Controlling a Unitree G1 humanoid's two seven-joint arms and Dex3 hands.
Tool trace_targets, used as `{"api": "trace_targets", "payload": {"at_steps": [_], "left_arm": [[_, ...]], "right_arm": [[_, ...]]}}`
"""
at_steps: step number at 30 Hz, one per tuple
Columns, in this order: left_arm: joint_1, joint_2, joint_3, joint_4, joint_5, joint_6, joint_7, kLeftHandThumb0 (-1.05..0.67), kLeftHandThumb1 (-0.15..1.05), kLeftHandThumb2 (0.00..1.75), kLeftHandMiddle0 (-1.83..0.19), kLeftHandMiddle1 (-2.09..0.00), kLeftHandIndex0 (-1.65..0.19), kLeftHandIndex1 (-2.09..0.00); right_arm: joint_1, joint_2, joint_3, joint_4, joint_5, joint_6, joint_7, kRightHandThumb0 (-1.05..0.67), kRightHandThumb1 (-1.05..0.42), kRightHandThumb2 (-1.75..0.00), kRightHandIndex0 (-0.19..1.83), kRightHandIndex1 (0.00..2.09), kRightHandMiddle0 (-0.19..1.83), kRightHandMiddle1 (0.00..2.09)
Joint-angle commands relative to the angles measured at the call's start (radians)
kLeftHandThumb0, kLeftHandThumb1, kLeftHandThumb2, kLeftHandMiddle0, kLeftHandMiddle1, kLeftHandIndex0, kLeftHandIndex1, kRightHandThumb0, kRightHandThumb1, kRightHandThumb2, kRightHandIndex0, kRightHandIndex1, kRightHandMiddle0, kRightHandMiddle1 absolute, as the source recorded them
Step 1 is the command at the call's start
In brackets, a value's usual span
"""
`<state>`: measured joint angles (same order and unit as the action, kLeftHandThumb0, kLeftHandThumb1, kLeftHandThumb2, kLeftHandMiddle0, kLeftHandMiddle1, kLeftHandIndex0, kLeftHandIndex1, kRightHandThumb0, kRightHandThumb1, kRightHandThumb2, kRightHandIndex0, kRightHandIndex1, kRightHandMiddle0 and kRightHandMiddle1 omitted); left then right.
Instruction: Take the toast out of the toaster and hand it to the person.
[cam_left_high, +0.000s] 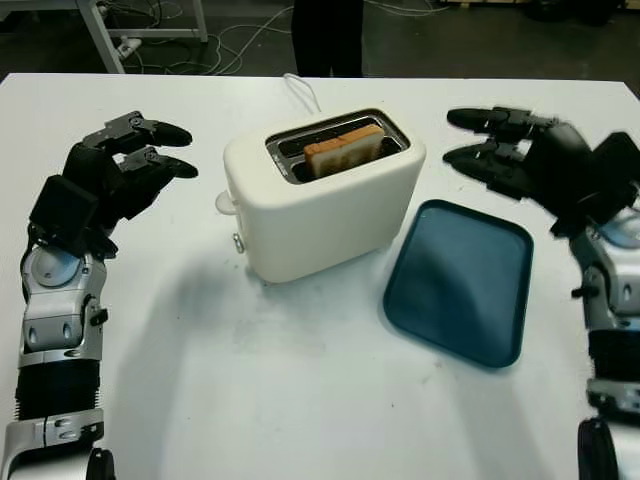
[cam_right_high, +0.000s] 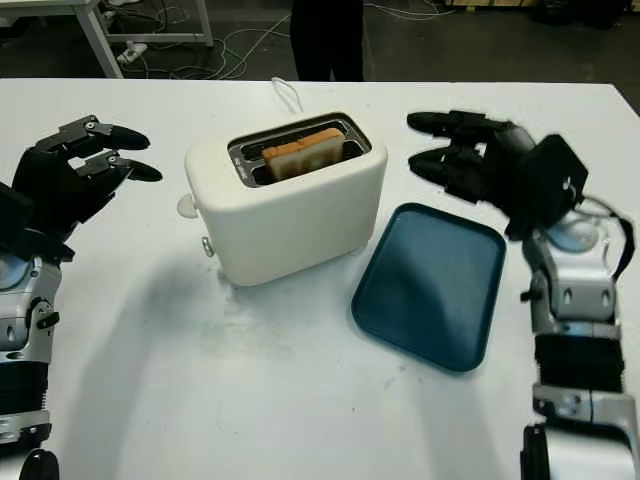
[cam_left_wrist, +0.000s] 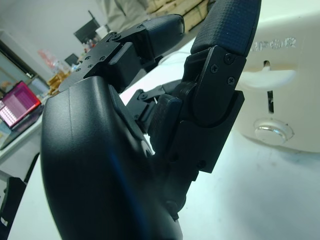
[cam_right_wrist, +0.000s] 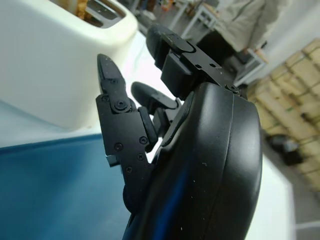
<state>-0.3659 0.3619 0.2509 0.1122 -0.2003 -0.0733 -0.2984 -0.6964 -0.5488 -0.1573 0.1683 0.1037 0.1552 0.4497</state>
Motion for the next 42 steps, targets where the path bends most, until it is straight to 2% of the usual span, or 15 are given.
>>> {"api": "trace_targets", "payload": {"at_steps": [1, 3, 5, 7, 11, 16, 18, 21, 26, 28, 29, 31, 42], "left_arm": [[0.005, 0.006, 0.0, -0.003, 0.007, -0.005, 0.005, -1.05, 0.91, 0.0, -0.73, -0.95, -0.68, -0.89], [0.005, 0.007, 0.0, -0.003, 0.005, -0.002, 0.004, -1.05, 0.91, 0.0, -0.73, -0.96, -0.68, -0.89], [0.006, 0.009, -0.001, -0.004, 0.006, -0.001, 0.005, -1.05, 0.91, 0.0, -0.72, -0.96, -0.68, -0.89], [0.007, 0.012, -0.001, -0.006, 0.008, 0.0, 0.006, -1.05, 0.91, 0.0, -0.72, -0.96, -0.68, -0.89], [0.0, 0.011, 0.0, -0.002, 0.0, 0.004, 0.001, -1.05, 0.9, 0.0, -0.73, -0.96, -0.68, -0.89], [-0.007, 0.008, -0.003, 0.005, 0.002, -0.003, 0.002, -1.05, 0.9, 0.0, -0.75, -0.94, -0.7, -0.87], [-0.006, 0.007, -0.003, 0.006, 0.003, -0.008, 0.003, -1.05, 0.9, 0.0, -0.75, -0.93, -0.7, -0.86], [-0.006, 0.004, -0.003, 0.003, 0.004, -0.007, 0.007, -1.05, 0.9, 0.0, -0.76, -0.92, -0.71, -0.86], [-0.002, -0.001, -0.001, 0.006, -0.001, -0.009, 0.01, -1.05, 0.9, 0.0, -0.76, -0.92, -0.71, -0.85], [0.001, -0.004, 0.0, 0.001, -0.007, -0.002, 0.011, -1.05, 0.89, 0.0, -0.78, -0.9, -0.73, -0.83], [0.003, -0.004, -0.001, -0.002, -0.004, -0.001, 0.013, -1.05, 0.89, 0.0, -0.78, -0.9, -0.74, -0.82], [0.005, -0.003, -0.001, -0.002, 0.0, -0.008, 0.013, -1.05, 0.9, 0.0, -0.78, -0.89, -0.75, -0.81], [0.015, -0.007, -0.002, -0.006, -0.001, -0.007, 0.014, -1.05, 0.9, 0.0, -0.76, -0.88, -0.74, -0.8]], "right_arm": [[-0.115, -0.011, 0.033, 0.001, -0.047, -0.06, -0.029, -0.17, -0.64, -0.01, 0.62, 0.8, 0.84, 0.07], [-0.204, -0.004, 0.067, 0.013, -0.091, -0.105, -0.04, 0.03, -0.57, -0.01, 0.75, 0.84, 0.96, 0.13], [-0.28, -0.009, 0.112, 0.036, -0.142, -0.166, -0.034, 0.07, -0.51, 0.0, 0.93, 0.84, 1.1, 0.19], [-0.346, -0.017, 0.164, 0.052, -0.202, -0.212, -0.024, -0.07, -0.46, 0.0, 1.08, 0.73, 1.19, 0.21], [-0.442, -0.022, 0.261, 0.087, -0.322, -0.317, -0.011, -0.43, -0.4, 0.0, 1.3, 0.35, 1.3, 0.12], [-0.494, 0.0, 0.364, 0.176, -0.418, -0.493, 0.008, -0.63, -0.42, -0.01, 1.38, 0.2, 1.31, 0.05], [-0.498, 0.007, 0.403, 0.185, -0.465, -0.516, 0.013, -0.63, -0.41, -0.01, 1.4, 0.2, 1.3, 0.04], [-0.485, 0.026, 0.445, 0.21, -0.514, -0.556, 0.003, -0.53, -0.41, 0.0, 1.35, 0.17, 1.29, 0.03], [-0.465, 0.039, 0.493, 0.265, -0.59, -0.612, -0.022, -0.46, -0.47, -0.01, 1.27, 0.2, 1.25, 0.0], [-0.462, 0.039, 0.508, 0.281, -0.626, -0.619, -0.033, -0.45, -0.51, -0.01, 1.02, 0.68, 1.19, 0.01], [-0.462, 0.04, 0.514, 0.289, -0.638, -0.614, -0.031, -0.45, -0.53, -0.01, 0.93, 0.8, 1.18, 0.0], [-0.461, 0.044, 0.519, 0.314, -0.647, -0.62, -0.037, -0.43, -0.55, -0.01, 0.83, 0.9, 1.14, 0.0], [-0.458, 0.044, 0.517, 0.408, -0.65, -0.672, -0.071, -0.37, -0.58, -0.01, 0.72, 0.82, 1.08, 0.0]]}}
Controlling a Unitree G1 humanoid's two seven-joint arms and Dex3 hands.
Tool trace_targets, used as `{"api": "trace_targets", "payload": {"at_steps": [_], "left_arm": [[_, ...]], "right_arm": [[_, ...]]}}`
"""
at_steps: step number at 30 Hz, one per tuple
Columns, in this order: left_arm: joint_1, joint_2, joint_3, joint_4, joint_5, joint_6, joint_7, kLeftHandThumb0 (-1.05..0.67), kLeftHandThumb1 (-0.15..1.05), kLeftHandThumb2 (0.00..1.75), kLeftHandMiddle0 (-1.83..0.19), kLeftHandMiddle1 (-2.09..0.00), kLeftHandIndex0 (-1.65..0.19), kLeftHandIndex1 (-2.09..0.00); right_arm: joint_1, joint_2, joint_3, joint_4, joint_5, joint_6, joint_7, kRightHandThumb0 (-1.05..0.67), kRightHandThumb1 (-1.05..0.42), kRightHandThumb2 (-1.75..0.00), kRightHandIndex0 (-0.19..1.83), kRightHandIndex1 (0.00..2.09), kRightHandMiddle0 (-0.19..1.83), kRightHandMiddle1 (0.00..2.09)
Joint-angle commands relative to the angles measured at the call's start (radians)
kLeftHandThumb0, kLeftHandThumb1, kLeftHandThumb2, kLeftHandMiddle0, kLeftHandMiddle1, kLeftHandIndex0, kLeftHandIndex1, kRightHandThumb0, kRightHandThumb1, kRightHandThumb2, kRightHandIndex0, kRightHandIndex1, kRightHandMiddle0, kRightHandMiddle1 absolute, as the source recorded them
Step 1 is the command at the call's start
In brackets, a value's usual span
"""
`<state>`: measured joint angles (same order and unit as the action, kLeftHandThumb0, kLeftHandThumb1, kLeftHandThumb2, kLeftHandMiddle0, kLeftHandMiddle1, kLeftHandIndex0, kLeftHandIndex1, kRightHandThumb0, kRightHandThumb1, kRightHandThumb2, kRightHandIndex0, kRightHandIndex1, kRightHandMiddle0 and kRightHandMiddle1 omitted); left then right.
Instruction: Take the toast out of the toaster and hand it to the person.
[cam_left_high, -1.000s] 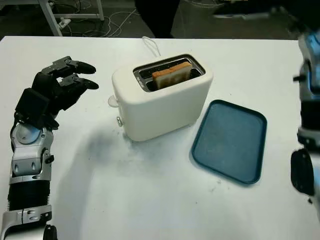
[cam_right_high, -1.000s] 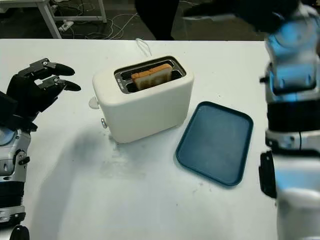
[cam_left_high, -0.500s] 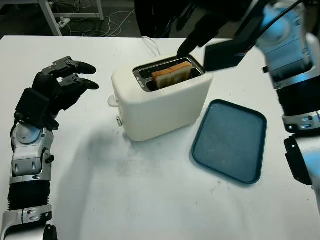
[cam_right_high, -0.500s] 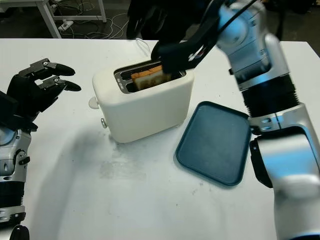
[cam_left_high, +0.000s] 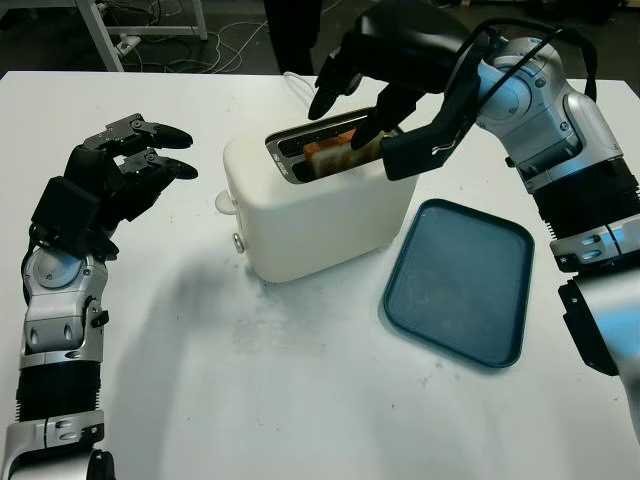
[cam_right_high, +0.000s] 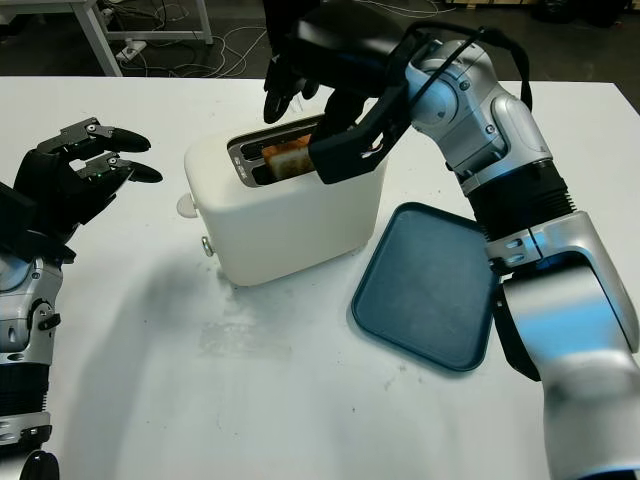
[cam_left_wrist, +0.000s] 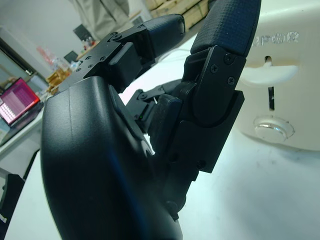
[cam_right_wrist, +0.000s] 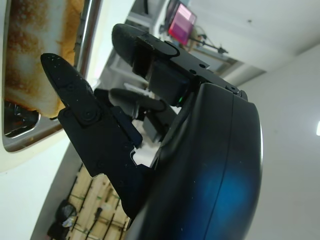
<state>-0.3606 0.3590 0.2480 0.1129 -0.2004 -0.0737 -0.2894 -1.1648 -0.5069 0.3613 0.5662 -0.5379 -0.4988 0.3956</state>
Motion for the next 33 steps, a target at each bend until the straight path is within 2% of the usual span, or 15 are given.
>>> {"api": "trace_targets", "payload": {"at_steps": [1, 7, 11, 17, 22, 28, 33], "left_arm": [[0.011, -0.004, 0.001, -0.009, -0.003, -0.003, 0.004, -1.05, 0.9, 0.0, -0.76, -0.88, -0.74, -0.79], [0.023, -0.005, -0.002, -0.028, -0.002, 0.013, 0.006, -1.05, 0.88, 0.0, -0.79, -0.84, -0.79, -0.73], [0.025, -0.006, -0.002, -0.025, -0.002, 0.004, 0.004, -1.05, 0.89, 0.0, -0.8, -0.83, -0.81, -0.7], [0.02, -0.009, -0.001, -0.028, -0.008, 0.019, 0.006, -1.05, 0.88, 0.0, -0.81, -0.81, -0.83, -0.67], [0.008, -0.006, -0.001, -0.015, -0.01, 0.014, 0.0, -1.05, 0.88, 0.0, -0.8, -0.81, -0.82, -0.67], [0.002, -0.002, -0.002, -0.012, -0.002, 0.01, 0.003, -1.05, 0.89, 0.0, -0.79, -0.83, -0.8, -0.69], [0.001, -0.005, 0.0, -0.006, 0.0, -0.001, 0.007, -1.05, 0.89, 0.0, -0.78, -0.85, -0.79, -0.72]], "right_arm": [[0.011, 0.003, -0.001, 0.019, -0.006, -0.024, -0.021, -0.36, -0.59, -0.01, 0.72, 0.81, 1.08, 0.0], [0.014, 0.004, 0.006, 0.029, -0.018, -0.016, -0.022, -0.37, -0.59, -0.01, 0.71, 0.8, 1.05, 0.0], [0.013, 0.008, 0.01, 0.029, -0.025, -0.012, -0.014, -0.38, -0.59, 0.0, 0.7, 1.07, 1.05, 0.0], [0.015, 0.011, 0.012, 0.011, -0.02, 0.008, 0.028, -0.41, -0.6, 0.0, 0.66, 1.15, 1.05, 0.0], [0.025, 0.018, 0.006, -0.01, -0.007, 0.026, 0.061, -0.41, -0.6, 0.0, 0.65, 1.04, 1.04, 0.0], [0.04, 0.022, 0.007, -0.026, -0.005, 0.026, 0.087, -0.41, -0.61, -0.01, 0.66, 1.01, 1.05, 0.01], [0.057, 0.026, 0.012, -0.026, -0.007, 0.027, 0.105, -0.37, -0.62, 0.0, 0.69, 0.8, 1.04, 0.0]]}}
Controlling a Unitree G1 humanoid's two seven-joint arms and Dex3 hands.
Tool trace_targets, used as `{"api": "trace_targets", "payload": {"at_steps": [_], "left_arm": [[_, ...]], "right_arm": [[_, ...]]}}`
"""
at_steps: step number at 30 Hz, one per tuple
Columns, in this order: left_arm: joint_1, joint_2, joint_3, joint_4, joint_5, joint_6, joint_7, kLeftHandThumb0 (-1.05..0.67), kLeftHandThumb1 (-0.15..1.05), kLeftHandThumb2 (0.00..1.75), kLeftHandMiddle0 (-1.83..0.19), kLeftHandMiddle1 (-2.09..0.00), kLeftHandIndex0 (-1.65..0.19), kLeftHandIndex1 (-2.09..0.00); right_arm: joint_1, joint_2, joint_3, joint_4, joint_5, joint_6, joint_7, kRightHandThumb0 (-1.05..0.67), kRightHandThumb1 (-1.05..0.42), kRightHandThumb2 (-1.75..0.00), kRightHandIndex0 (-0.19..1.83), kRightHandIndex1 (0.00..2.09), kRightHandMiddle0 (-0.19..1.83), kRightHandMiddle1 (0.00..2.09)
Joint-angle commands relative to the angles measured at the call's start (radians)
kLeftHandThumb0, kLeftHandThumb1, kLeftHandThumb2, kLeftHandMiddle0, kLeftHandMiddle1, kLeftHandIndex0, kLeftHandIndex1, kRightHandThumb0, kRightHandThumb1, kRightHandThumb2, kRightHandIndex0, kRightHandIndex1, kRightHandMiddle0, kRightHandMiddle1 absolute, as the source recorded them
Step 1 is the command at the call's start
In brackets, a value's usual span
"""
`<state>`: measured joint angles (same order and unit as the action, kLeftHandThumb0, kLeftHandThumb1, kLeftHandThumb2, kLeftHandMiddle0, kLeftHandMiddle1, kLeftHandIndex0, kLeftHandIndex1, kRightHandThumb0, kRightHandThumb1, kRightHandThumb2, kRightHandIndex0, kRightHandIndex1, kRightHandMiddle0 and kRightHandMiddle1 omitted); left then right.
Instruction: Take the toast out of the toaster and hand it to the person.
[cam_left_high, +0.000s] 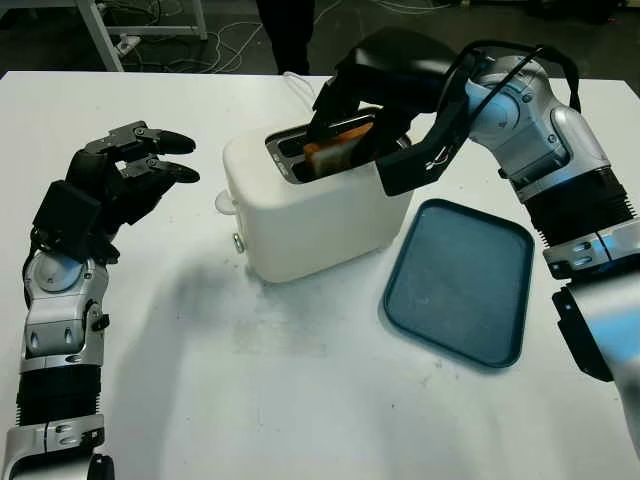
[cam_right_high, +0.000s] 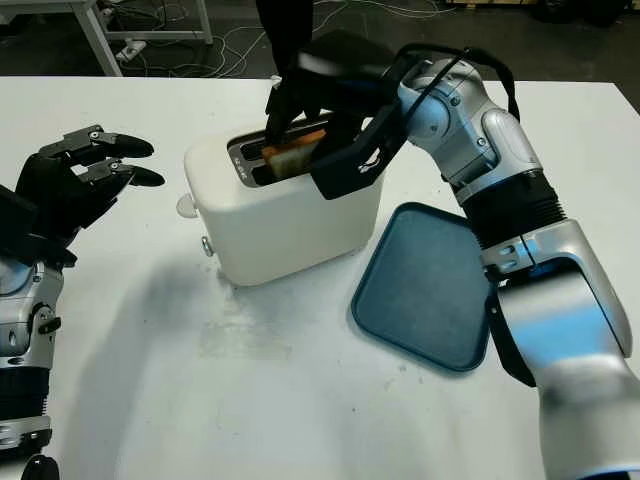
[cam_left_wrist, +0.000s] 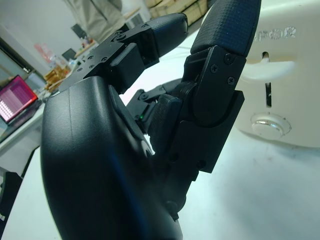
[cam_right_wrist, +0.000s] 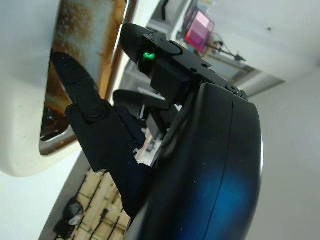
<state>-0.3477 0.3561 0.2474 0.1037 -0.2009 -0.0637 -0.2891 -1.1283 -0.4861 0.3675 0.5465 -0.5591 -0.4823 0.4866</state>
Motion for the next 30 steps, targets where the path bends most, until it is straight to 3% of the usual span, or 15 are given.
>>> {"api": "trace_targets", "payload": {"at_steps": [1, 14, 18, 20, 22, 25, 30], "left_arm": [[-0.011, -0.003, 0.002, 0.003, -0.002, -0.01, 0.008, -1.05, 0.89, 0.0, -0.79, -0.85, -0.79, -0.72], [-0.006, -0.001, 0.004, 0.007, -0.003, -0.019, 0.002, -1.05, 0.88, 0.0, -0.78, -0.86, -0.77, -0.75], [-0.003, -0.001, 0.006, -0.003, -0.003, -0.009, 0.009, -1.05, 0.89, 0.0, -0.77, -0.87, -0.76, -0.75], [-0.004, -0.001, 0.007, -0.003, -0.005, -0.008, 0.009, -1.05, 0.89, 0.0, -0.77, -0.87, -0.77, -0.76], [-0.004, -0.001, 0.008, 0.001, -0.006, -0.013, 0.007, -1.05, 0.89, 0.0, -0.77, -0.87, -0.76, -0.76], [-0.005, -0.001, 0.008, -0.001, -0.008, -0.007, 0.007, -1.05, 0.88, 0.0, -0.78, -0.88, -0.77, -0.76], [-0.004, -0.001, 0.009, 0.004, -0.008, -0.013, 0.004, -1.05, 0.88, 0.0, -0.77, -0.88, -0.76, -0.77]], "right_arm": [[0.025, 0.007, 0.007, -0.006, 0.014, 0.012, 0.016, -0.36, -0.63, 0.0, 0.68, 0.78, 1.04, 0.0], [0.061, 0.008, 0.014, -0.015, 0.006, 0.048, 0.034, -0.34, -0.66, -0.01, 0.89, 0.78, 1.14, 0.06], [0.069, 0.006, 0.02, -0.038, -0.003, 0.106, 0.076, -0.33, -0.71, -0.01, 0.89, 1.07, 1.2, 0.12], [0.075, 0.008, 0.02, -0.038, -0.002, 0.11, 0.073, -0.33, -0.72, 0.0, 0.87, 1.27, 1.18, 0.35], [0.078, 0.005, 0.025, -0.032, -0.012, 0.09, 0.052, -0.38, -0.74, -0.01, 0.9, 1.51, 0.92, 1.1], [0.073, -0.017, 0.049, -0.007, -0.07, 0.004, -0.053, -0.46, -0.86, -0.04, 1.05, 1.7, 0.84, 1.6], [0.053, -0.021, 0.051, 0.08, -0.106, -0.087, -0.227, -0.51, -0.92, -0.31, 1.22, 1.74, 0.91, 1.74]]}}
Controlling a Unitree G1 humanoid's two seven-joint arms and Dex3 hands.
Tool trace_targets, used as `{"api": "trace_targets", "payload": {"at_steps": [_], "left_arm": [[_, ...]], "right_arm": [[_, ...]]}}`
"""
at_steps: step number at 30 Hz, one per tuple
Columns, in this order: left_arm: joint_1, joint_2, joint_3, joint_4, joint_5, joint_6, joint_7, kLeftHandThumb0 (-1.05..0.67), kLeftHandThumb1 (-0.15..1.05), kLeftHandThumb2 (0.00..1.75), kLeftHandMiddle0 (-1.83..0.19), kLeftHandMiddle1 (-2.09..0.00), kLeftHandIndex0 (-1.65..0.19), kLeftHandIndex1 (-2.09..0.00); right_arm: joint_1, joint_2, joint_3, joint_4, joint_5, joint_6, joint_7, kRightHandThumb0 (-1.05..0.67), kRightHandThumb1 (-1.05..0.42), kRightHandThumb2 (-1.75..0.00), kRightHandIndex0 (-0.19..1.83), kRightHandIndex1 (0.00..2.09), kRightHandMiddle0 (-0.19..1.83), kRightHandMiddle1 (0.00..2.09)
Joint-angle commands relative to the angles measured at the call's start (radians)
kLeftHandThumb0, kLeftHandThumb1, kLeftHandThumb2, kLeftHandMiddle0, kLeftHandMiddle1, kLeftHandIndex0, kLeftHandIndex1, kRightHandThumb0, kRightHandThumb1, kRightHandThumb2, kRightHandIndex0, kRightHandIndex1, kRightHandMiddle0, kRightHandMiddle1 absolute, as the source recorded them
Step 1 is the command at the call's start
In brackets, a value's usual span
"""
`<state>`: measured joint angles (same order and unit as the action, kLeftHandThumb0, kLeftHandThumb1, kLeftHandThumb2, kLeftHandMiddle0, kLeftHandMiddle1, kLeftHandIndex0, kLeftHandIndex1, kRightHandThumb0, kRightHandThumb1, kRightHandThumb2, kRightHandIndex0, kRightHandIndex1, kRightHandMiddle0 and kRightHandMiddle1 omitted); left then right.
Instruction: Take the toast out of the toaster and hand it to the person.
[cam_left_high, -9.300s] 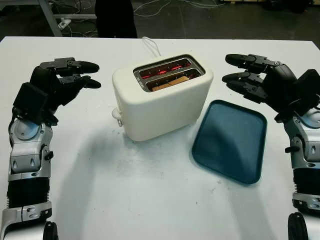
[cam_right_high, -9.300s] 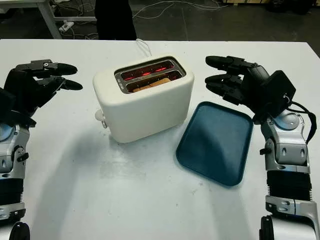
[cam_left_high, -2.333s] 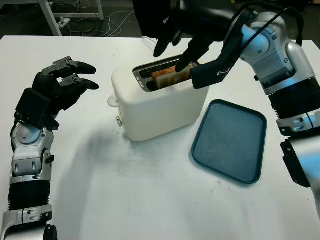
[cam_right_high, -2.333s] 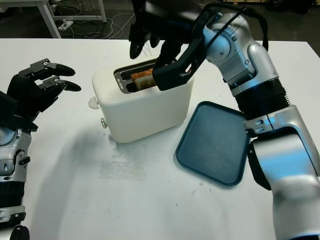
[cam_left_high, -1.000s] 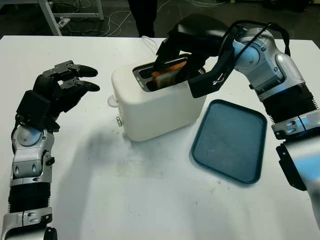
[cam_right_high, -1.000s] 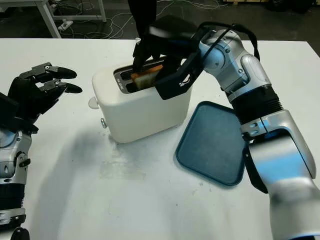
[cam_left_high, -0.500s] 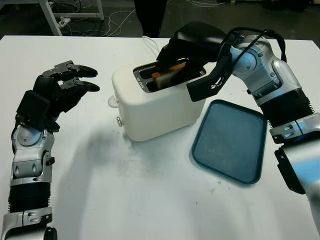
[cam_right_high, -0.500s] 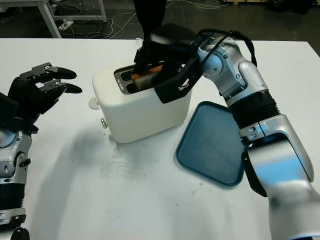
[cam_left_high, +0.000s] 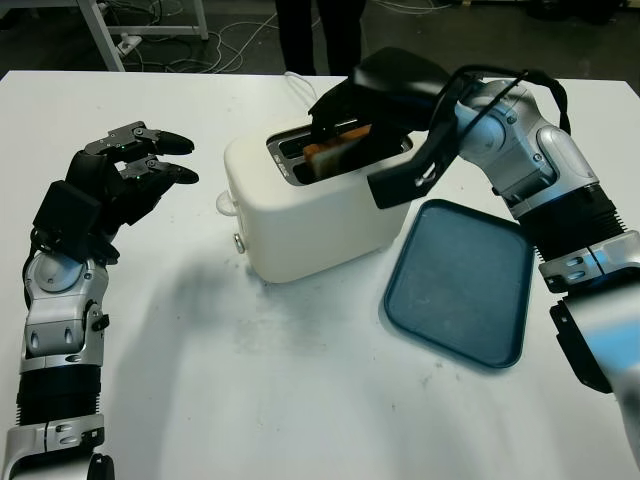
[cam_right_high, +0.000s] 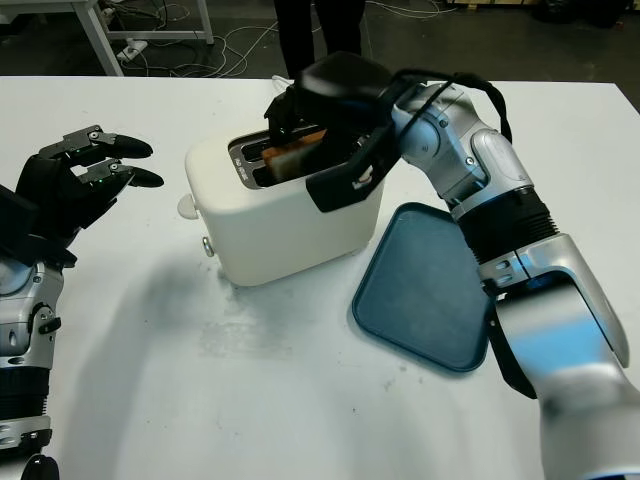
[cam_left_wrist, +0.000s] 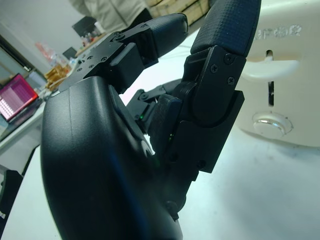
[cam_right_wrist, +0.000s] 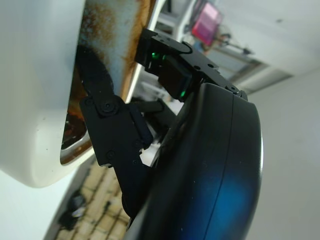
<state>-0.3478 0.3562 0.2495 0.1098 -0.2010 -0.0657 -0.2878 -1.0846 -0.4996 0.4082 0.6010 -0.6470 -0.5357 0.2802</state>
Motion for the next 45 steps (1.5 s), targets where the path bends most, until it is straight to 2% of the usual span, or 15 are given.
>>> {"api": "trace_targets", "payload": {"at_steps": [1, 5, 10, 15, 21, 30, 34, 38, 40, 41, 42, 45], "left_arm": [[-0.003, -0.001, 0.007, -0.001, -0.01, -0.011, 0.001, -1.05, 0.88, 0.0, -0.76, -0.88, -0.75, -0.77], [-0.001, 0.002, 0.007, -0.003, -0.004, -0.01, 0.003, -1.05, 0.89, 0.0, -0.76, -0.89, -0.75, -0.77], [0.002, 0.003, 0.007, -0.012, -0.003, 0.004, 0.01, -1.05, 0.88, 0.0, -0.76, -0.9, -0.75, -0.79], [-0.001, 0.002, 0.008, -0.009, -0.01, 0.003, 0.005, -1.05, 0.88, 0.0, -0.76, -0.91, -0.76, -0.79], [-0.005, 0.005, 0.004, -0.009, -0.006, 0.003, 0.003, -1.05, 0.88, 0.0, -0.74, -0.91, -0.74, -0.8], [-0.004, 0.006, 0.004, -0.009, -0.001, 0.0, 0.006, -1.05, 0.89, 0.0, -0.74, -0.93, -0.72, -0.83], [-0.002, 0.006, 0.007, -0.007, -0.005, -0.004, 0.002, -1.05, 0.89, 0.0, -0.73, -0.94, -0.72, -0.83], [-0.002, 0.011, 0.008, -0.009, -0.003, -0.001, 0.003, -1.05, 0.89, 0.0, -0.73, -0.95, -0.72, -0.85], [-0.004, 0.013, 0.009, -0.005, -0.004, -0.003, 0.0, -1.05, 0.89, 0.0, -0.73, -0.95, -0.71, -0.85], [-0.005, 0.013, 0.009, -0.004, -0.005, -0.003, -0.001, -1.05, 0.89, 0.0, -0.72, -0.95, -0.71, -0.85], [-0.007, 0.013, 0.009, 0.0, -0.006, -0.008, -0.004, -1.05, 0.89, 0.0, -0.72, -0.95, -0.71, -0.85], [-0.012, 0.011, 0.01, 0.004, -0.009, -0.009, -0.006, -1.05, 0.89, 0.0, -0.73, -0.96, -0.71, -0.85]], "right_arm": [[0.001, -0.007, 0.008, 0.046, -0.02, -0.048, -0.047, -0.5, -0.92, -0.35, 1.24, 1.74, 0.94, 1.74], [-0.04, -0.004, -0.002, 0.099, -0.028, -0.047, -0.104, -0.48, -0.92, -0.4, 1.2, 1.75, 0.91, 1.75], [-0.098, 0.005, -0.031, 0.171, -0.023, -0.007, -0.178, -0.45, -0.92, -0.38, 1.15, 1.75, 0.88, 1.75], [-0.167, 0.002, -0.087, 0.246, 0.027, 0.026, -0.184, -0.42, -0.92, -0.37, 1.11, 1.75, 0.82, 1.75], [-0.253, -0.018, -0.149, 0.336, 0.072, 0.019, -0.231, -0.44, -0.92, -0.45, 1.12, 1.75, 0.84, 1.75], [-0.326, -0.062, -0.232, 0.413, 0.144, 0.051, -0.264, -0.45, -0.92, -0.44, 1.11, 1.75, 0.85, 1.75], [-0.348, -0.065, -0.262, 0.483, 0.167, 0.134, -0.282, -0.45, -0.92, -0.42, 1.1, 1.75, 0.85, 1.75], [-0.361, -0.071, -0.279, 0.576, 0.177, 0.24, -0.335, -0.46, -0.92, -0.44, 1.02, 1.75, 0.77, 1.75], [-0.359, -0.062, -0.329, 0.614, 0.233, 0.3, -0.344, -0.5, -0.92, -0.41, 1.02, 1.75, 0.76, 1.73], [-0.35, -0.06, -0.362, 0.629, 0.274, 0.312, -0.324, -0.49, -0.92, -0.41, 1.02, 1.75, 0.71, 1.65], [-0.339, -0.064, -0.386, 0.643, 0.305, 0.318, -0.302, -0.47, -0.92, -0.42, 1.07, 1.75, 0.67, 1.69], [-0.318, -0.063, -0.45, 0.674, 0.384, 0.393, -0.283, -0.48, -0.92, -0.39, 1.1, 1.75, 0.82, 1.74]]}}
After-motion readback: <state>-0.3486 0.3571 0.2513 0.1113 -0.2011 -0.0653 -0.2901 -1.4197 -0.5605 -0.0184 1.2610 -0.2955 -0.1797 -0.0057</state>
